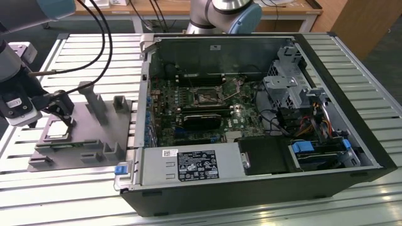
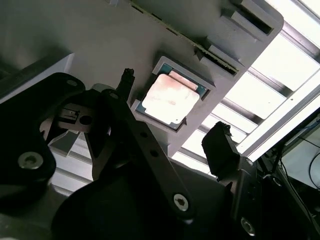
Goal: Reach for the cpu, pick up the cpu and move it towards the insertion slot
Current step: 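Pick up the cpu and move it towards the insertion slot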
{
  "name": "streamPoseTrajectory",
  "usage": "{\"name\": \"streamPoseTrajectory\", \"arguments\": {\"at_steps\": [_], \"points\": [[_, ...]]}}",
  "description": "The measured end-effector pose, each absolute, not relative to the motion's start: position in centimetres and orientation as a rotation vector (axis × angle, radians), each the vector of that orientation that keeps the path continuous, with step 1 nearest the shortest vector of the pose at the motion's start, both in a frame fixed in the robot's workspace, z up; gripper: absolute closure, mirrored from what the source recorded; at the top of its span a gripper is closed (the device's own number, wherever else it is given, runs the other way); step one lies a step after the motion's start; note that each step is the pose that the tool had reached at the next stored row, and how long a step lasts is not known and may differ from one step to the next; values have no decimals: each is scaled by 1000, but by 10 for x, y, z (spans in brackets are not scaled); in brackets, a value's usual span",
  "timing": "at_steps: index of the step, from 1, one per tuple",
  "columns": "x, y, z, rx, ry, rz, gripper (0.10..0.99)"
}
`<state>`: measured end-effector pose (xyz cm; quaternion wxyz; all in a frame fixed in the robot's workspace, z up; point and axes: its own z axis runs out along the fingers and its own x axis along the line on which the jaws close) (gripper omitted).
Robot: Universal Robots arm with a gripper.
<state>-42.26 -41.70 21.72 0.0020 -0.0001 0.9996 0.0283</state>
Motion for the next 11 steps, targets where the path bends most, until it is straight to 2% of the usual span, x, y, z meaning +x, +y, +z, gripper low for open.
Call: {"name": "streamPoseTrajectory", "arguments": {"at_steps": [11], "points": [[-423, -417, 202, 0, 3136, 92, 263]]}}
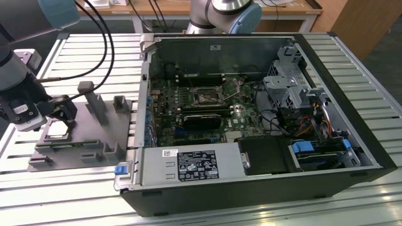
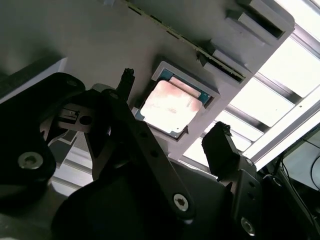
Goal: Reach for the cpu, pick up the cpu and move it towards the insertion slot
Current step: 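Pick up the cpu and move it towards the insertion slot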
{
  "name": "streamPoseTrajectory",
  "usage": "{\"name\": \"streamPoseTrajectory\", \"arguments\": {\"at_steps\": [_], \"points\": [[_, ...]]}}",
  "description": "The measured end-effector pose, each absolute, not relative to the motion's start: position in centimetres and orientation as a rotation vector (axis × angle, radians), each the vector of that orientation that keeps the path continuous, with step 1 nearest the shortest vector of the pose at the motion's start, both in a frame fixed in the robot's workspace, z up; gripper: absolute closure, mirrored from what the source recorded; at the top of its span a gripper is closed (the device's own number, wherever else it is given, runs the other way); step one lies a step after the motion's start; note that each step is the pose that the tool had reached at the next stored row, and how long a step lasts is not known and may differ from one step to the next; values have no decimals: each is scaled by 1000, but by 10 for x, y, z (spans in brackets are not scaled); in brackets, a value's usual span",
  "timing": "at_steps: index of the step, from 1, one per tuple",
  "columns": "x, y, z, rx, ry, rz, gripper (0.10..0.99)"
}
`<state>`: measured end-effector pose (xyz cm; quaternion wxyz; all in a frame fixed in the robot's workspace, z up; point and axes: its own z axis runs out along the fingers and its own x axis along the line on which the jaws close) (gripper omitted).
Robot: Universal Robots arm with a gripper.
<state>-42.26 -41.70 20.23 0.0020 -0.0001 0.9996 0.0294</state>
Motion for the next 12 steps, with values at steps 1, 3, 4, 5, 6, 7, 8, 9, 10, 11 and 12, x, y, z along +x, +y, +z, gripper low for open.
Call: {"name": "streamPoseTrajectory", "arguments": {"at_steps": [1, 3, 4, 5, 6, 7, 8, 9, 10, 11, 12], "points": [[-423, -417, 201, 0, 3136, 92, 263], [-423, -417, 200, 0, 3136, 93, 263], [-423, -417, 200, 0, 3136, 92, 263], [-423, -417, 199, 0, 3136, 93, 263], [-423, -417, 199, 0, 3136, 93, 263], [-423, -417, 198, 0, 3136, 93, 263], [-423, -417, 197, -1, 3136, 93, 263], [-423, -417, 197, -2, 3136, 92, 263], [-423, -417, 196, -3, 3136, 92, 263], [-423, -416, 196, -5, 3136, 93, 263], [-423, -416, 195, -8, 3136, 92, 263]]}}
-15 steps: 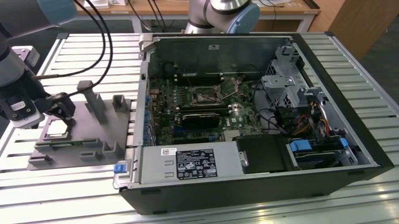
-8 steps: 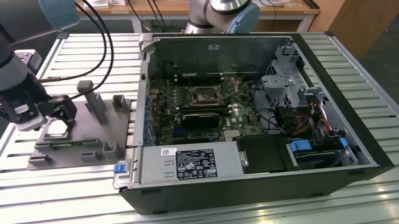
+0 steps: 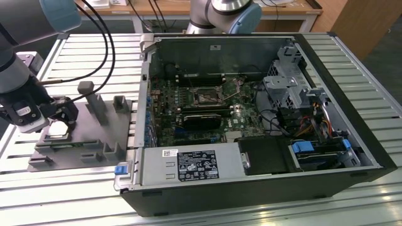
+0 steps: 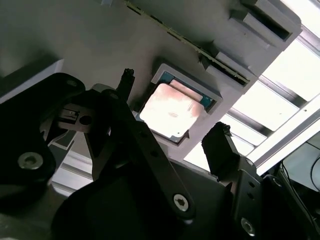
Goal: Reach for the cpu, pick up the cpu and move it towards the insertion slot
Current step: 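Pick up the cpu and move it towards the insertion slot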
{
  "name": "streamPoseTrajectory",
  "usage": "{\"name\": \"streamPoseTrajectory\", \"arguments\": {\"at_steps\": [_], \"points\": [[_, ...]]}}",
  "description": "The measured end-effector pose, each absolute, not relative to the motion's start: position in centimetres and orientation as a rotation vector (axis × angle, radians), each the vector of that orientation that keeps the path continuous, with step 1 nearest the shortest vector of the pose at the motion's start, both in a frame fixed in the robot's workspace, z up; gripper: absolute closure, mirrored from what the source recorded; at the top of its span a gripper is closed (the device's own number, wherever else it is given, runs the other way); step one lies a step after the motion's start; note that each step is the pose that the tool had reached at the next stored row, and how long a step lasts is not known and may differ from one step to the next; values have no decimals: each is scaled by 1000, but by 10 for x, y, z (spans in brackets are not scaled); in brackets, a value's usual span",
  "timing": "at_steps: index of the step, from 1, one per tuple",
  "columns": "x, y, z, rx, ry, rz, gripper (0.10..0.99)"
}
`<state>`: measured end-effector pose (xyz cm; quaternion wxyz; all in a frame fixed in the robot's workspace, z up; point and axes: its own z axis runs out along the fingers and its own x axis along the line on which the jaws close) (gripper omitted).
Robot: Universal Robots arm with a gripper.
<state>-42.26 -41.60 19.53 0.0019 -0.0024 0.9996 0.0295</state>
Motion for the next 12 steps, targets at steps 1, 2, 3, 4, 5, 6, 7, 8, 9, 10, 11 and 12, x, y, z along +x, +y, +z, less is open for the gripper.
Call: {"name": "streamPoseTrajectory", "arguments": {"at_steps": [1, 2, 3, 4, 5, 6, 7, 8, 9, 10, 11, 12], "points": [[-423, -415, 195, -10, 3136, 92, 263], [-423, -415, 194, -11, 3136, 93, 263], [-423, -413, 194, -11, 3137, 92, 263], [-423, -413, 194, -11, 3136, 93, 263], [-423, -412, 193, -11, 3136, 93, 263], [-423, -412, 193, -11, 3136, 93, 263], [-423, -412, 192, -11, 3136, 93, 263], [-423, -411, 191, -11, 3136, 93, 263], [-424, -411, 191, -11, 3136, 92, 263], [-424, -410, 190, -11, 3136, 93, 263], [-424, -410, 190, -12, 3137, 92, 263], [-425, -410, 189, -12, 3137, 92, 263]]}}
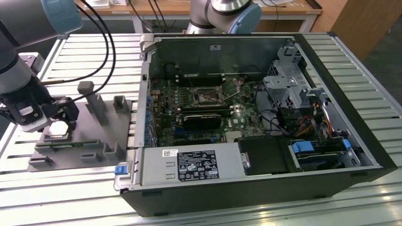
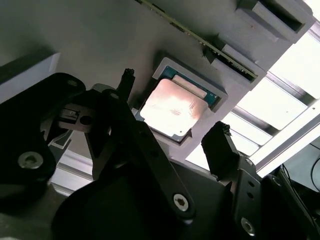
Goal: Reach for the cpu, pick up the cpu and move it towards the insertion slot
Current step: 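Pick up the cpu and move it towards the insertion slot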
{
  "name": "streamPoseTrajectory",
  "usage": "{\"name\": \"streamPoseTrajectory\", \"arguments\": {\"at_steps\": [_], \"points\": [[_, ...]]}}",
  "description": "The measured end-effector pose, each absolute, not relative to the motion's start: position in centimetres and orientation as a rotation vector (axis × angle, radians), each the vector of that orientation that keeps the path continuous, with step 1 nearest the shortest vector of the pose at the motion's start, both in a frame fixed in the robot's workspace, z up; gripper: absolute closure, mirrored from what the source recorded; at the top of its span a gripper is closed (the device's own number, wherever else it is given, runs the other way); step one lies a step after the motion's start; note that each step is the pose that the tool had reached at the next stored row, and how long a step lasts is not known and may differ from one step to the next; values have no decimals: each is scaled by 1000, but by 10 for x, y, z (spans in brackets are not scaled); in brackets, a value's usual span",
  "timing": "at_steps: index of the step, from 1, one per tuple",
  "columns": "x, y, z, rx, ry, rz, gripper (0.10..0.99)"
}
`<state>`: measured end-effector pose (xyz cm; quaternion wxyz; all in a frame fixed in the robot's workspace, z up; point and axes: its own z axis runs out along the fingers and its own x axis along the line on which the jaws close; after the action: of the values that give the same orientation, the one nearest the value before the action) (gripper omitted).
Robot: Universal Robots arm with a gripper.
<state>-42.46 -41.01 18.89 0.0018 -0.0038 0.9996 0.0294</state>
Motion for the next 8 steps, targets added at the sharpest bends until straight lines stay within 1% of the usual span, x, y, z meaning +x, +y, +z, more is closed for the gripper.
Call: {"name": "streamPoseTrajectory", "arguments": {"at_steps": [1, 2, 3, 4, 8], "points": [[-425, -410, 188, -12, 3136, 92, 278], [-425, -410, 187, -12, 3136, 93, 341], [-426, -409, 187, -12, 3136, 93, 341], [-426, -409, 187, -12, 3136, 92, 408], [-428, -408, 186, -13, 3136, 93, 408]]}}
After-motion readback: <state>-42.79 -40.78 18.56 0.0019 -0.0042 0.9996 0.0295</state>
